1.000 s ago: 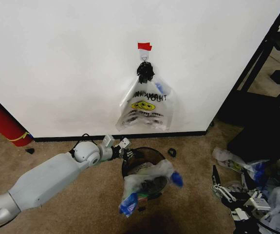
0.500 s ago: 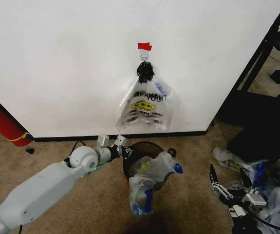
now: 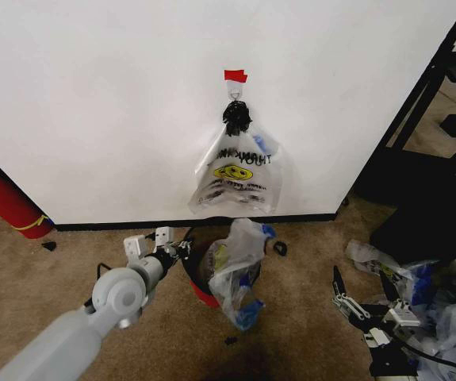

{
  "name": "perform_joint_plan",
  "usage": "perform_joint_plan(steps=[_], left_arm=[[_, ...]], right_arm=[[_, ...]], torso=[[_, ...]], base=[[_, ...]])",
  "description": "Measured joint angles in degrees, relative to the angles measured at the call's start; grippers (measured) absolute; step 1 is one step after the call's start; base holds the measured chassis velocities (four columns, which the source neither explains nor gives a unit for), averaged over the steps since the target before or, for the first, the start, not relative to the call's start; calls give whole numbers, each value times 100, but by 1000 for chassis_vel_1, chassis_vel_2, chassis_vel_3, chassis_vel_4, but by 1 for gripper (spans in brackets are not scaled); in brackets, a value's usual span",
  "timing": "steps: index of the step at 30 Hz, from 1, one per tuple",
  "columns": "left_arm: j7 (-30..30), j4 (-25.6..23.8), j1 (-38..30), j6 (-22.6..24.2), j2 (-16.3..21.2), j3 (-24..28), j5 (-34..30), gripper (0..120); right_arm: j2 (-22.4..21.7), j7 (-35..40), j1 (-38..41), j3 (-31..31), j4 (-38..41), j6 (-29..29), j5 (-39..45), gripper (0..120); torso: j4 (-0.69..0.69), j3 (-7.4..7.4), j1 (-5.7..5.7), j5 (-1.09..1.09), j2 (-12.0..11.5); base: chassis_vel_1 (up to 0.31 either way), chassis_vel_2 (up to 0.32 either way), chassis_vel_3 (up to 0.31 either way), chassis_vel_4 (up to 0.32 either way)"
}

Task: Pick up the garbage bag from the wall and place it over the trash bin.

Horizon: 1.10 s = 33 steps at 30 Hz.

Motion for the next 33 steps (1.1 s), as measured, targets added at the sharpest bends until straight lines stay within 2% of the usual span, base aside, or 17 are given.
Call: perform_joint_plan(steps=[1,5,14,27,30,33], left_arm=[[0,0,0,0,0,0,0,3],[-535,-94,438,-446,-380,-13,394,3],[-532,115,835,-1224,-954,34,1035,3],[-396,217,1030,-1347,-1079,122,1418,3],[-352,220,1053,-1352,-1079,122,1426,8],[-330,279,1063,-1407,-1131,121,1480,18]], right_arm=[[0,0,0,0,0,0,0,100],[-23,5,16,-18,39,-44,1,100],[-40,8,-60,-80,68,-9,-68,100],[-33,29,-39,-181,55,-17,-147,100],[-21,33,-38,-202,30,-12,-162,100],[-2,38,-38,-237,19,1,-184,100]], torso=[[0,0,0,0,0],[1,0,0,0,0],[0,0,0,0,0],[1,1,0,0,0],[1,1,0,0,0],[0,0,0,1,0]], base=[[0,0,0,0],[0,0,0,0],[0,0,0,0],[0,0,0,0],[0,0,0,0],[0,0,0,0]])
